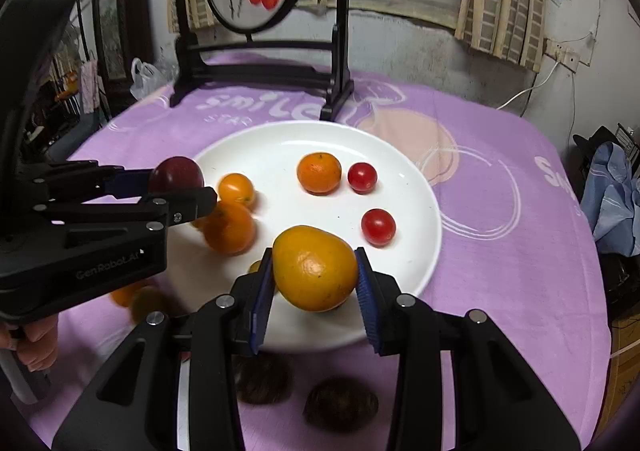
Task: Organize fruits
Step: 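Carry the yellow and dark red tomatoes over the white plate and open both grippers, then grasp a dark brown fruit with the right gripper while the left grasps a mandarin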
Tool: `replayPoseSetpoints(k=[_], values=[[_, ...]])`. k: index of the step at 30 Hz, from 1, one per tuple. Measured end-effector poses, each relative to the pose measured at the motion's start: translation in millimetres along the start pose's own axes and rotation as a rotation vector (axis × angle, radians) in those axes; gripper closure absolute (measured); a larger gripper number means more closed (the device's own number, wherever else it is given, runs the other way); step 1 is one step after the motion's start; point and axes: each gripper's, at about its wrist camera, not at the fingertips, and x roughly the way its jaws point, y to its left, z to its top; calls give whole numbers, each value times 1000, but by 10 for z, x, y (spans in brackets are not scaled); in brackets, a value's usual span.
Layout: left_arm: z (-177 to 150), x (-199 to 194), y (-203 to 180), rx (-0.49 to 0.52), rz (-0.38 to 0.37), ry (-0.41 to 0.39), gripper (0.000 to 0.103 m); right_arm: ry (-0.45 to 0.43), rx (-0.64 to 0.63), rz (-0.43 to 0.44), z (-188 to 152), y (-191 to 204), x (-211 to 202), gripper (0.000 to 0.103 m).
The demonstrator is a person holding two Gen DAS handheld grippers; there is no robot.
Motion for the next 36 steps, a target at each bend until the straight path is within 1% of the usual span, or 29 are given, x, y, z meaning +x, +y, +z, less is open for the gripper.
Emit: replayPoseSetpoints(k=[2, 6, 7, 8, 9, 10, 12, 13, 17, 19, 23, 28, 36], values=[[27, 123, 23, -2, 12, 10, 63, 17, -8, 0, 18, 10, 126, 64], [67, 279, 55, -18, 8, 24, 62, 37, -26, -8, 50, 47, 310, 64], [74, 308, 55, -19, 11, 25, 54, 38, -29, -18, 58, 54, 348, 64], [83, 317, 58, -23, 14, 16, 44, 39, -33, -39, 69, 64, 391, 63], [90, 311, 59, -29, 23, 2, 26, 36, -39, -54, 77, 75, 410, 62], [102, 283, 64, -38, 36, -23, 24, 35, -43, -59, 85, 80, 421, 62], [119, 237, 69, -44, 20, -27, 23, 33, -36, -60, 94, 74, 407, 61], [122, 219, 79, -50, 27, -23, 23, 25, -29, -57, 94, 64, 366, 60], [100, 24, 98, -50, 3, -58, 22, -9, 7, -54, 67, -3, 168, 53], [56, -90, 98, -45, -3, -70, 23, -12, 28, -47, 21, -45, 79, 53], [-71, -328, 90, -29, -19, -94, 23, -12, 61, -32, -150, -90, -128, 53], [-315, -608, 111, -26, -43, -107, 22, -3, 80, -16, -459, -68, -380, 53], [-719, -840, 135, -4, -43, -102, 22, -14, 118, 7, -849, -15, -710, 53]])
